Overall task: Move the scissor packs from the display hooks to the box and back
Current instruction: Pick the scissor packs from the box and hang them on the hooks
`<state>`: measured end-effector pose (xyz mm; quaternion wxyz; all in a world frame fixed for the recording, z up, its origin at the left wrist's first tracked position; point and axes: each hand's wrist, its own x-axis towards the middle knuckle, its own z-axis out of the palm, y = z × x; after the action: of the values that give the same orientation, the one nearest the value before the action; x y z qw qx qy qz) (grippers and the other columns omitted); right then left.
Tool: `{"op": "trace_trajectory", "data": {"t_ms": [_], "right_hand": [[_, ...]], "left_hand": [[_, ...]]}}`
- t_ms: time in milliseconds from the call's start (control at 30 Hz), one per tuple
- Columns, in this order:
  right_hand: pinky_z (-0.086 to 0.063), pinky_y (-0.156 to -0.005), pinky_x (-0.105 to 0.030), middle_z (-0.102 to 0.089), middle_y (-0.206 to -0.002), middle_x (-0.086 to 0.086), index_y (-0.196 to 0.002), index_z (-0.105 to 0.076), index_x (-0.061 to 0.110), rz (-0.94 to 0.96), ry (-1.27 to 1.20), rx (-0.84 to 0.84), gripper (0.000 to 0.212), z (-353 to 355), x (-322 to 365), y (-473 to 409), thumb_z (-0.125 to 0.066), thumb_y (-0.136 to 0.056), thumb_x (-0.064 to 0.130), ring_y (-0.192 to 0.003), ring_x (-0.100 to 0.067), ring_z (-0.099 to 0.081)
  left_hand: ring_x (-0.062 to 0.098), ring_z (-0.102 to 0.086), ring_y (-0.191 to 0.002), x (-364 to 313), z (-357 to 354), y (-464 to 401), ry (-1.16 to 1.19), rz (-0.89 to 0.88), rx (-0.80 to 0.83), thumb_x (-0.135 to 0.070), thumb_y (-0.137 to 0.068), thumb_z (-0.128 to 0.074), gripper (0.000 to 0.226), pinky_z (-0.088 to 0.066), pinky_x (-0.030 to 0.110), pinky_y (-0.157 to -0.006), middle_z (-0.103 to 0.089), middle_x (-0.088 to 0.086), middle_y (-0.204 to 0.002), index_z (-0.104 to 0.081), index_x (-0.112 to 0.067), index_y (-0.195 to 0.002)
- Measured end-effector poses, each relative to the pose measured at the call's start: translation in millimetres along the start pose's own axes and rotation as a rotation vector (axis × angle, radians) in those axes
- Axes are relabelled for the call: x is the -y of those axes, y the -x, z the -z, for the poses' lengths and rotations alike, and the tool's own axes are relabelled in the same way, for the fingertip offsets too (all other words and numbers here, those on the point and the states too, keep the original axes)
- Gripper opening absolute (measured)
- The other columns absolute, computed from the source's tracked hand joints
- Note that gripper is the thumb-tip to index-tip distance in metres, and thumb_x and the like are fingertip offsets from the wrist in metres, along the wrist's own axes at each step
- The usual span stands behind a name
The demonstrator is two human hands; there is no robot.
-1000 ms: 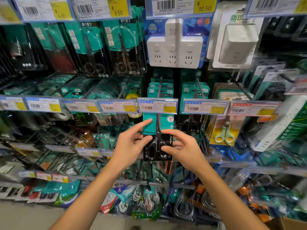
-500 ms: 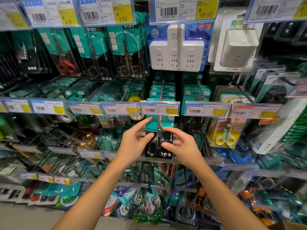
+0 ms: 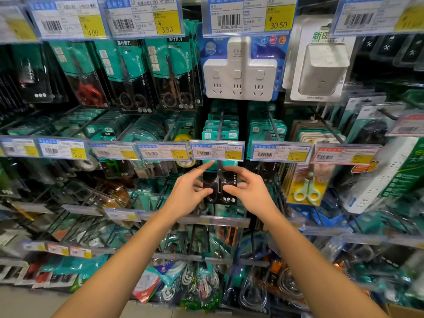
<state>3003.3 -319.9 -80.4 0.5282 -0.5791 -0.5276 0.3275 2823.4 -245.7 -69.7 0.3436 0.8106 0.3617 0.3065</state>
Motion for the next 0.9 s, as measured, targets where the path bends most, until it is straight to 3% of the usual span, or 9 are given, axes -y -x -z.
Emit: {"op": "trace_trajectory", "data": {"t_ms": [100,167,267,367,433,533,633,767,900], "right_hand": [[-0.055,-0.088,-0.032,-0.066,-0.121,0.007,-0.110,-0.064,0.039,0.000,0.015,-0.017,0.047,0,0,-10,-0.074,-0.081,0.004,-0.097,-0.020,-0.066],[-0.053,-0.085,-0.026,-0.067,-0.115,0.006,-0.107,-0.065,0.037,-0.006,0.033,-0.042,0.047,1,2,-18,-0.076,-0.078,0.002,-0.094,-0.015,-0.065],[-0.056,-0.088,-0.032,-0.069,-0.104,0.006,-0.101,-0.064,0.034,-0.044,0.026,-0.044,0.046,1,6,-29,-0.073,-0.078,-0.005,-0.096,-0.004,-0.067],[-0.058,-0.082,-0.040,-0.068,-0.113,-0.002,-0.097,-0.060,0.041,-0.064,0.138,-0.056,0.045,0,7,-34,-0.074,-0.081,0.002,-0.090,-0.022,-0.069],[-0.055,-0.076,-0.038,-0.067,-0.114,-0.003,-0.106,-0.057,0.034,-0.084,0.223,-0.067,0.041,-1,8,-33,-0.073,-0.081,0.004,-0.084,-0.024,-0.066],[-0.050,-0.085,-0.032,-0.059,-0.119,0.003,-0.126,-0.051,0.030,-0.144,0.263,-0.033,0.051,-4,13,-24,-0.072,-0.083,0.012,-0.105,-0.021,-0.060],[-0.040,-0.103,-0.032,-0.048,-0.140,-0.003,-0.143,-0.036,0.030,-0.220,0.417,0.033,0.066,-4,13,-7,-0.069,-0.087,0.023,-0.130,-0.022,-0.046],[-0.034,-0.112,-0.039,-0.031,-0.155,-0.004,-0.149,-0.028,0.023,-0.202,0.708,0.088,0.068,-7,5,30,-0.062,-0.091,0.030,-0.139,-0.025,-0.035],[-0.024,-0.118,-0.042,-0.028,-0.156,-0.013,-0.151,-0.021,0.012,-0.080,0.996,0.146,0.070,-9,-4,81,-0.055,-0.094,0.034,-0.145,-0.032,-0.023]], "left_hand": [[0.012,-0.057,-0.076,5,-1,-11,-0.055,0.051,-0.001,-0.010,-0.084,-0.074,0.072,-0.056,0.030,-0.086,-0.059,0.006,-0.093,-0.042,-0.034,-0.144],[0.017,-0.063,-0.084,7,-2,-21,-0.106,0.073,-0.018,-0.012,-0.085,-0.073,0.068,-0.055,0.034,-0.088,-0.061,0.007,-0.105,-0.043,-0.027,-0.144],[0.023,-0.063,-0.107,5,-7,-31,-0.139,0.111,-0.002,-0.006,-0.089,-0.067,0.061,-0.051,0.035,-0.096,-0.058,0.010,-0.131,-0.043,-0.019,-0.143],[0.027,-0.052,-0.127,4,-12,-33,-0.225,0.116,0.070,-0.009,-0.091,-0.065,0.072,-0.045,0.041,-0.106,-0.046,0.009,-0.145,-0.030,-0.030,-0.150],[0.030,-0.047,-0.131,2,-13,-30,-0.309,0.109,0.125,-0.013,-0.090,-0.065,0.081,-0.044,0.042,-0.106,-0.044,0.011,-0.147,-0.019,-0.035,-0.153],[0.035,-0.050,-0.125,0,-14,-19,-0.536,0.062,0.182,-0.015,-0.090,-0.061,0.082,-0.047,0.041,-0.098,-0.045,0.014,-0.144,-0.013,-0.030,-0.155],[0.038,-0.050,-0.125,-1,-22,-2,-0.697,0.091,0.199,-0.016,-0.090,-0.056,0.077,-0.047,0.045,-0.098,-0.035,0.015,-0.152,-0.016,-0.024,-0.155],[0.033,-0.032,-0.141,-18,-37,27,-0.891,0.131,0.238,-0.025,-0.095,-0.050,0.070,-0.037,0.049,-0.107,-0.024,0.013,-0.158,-0.015,-0.019,-0.155],[0.031,-0.024,-0.145,-41,-50,70,-0.978,0.131,0.265,-0.030,-0.096,-0.052,0.070,-0.030,0.049,-0.112,-0.025,0.013,-0.158,-0.017,-0.015,-0.154]]}}
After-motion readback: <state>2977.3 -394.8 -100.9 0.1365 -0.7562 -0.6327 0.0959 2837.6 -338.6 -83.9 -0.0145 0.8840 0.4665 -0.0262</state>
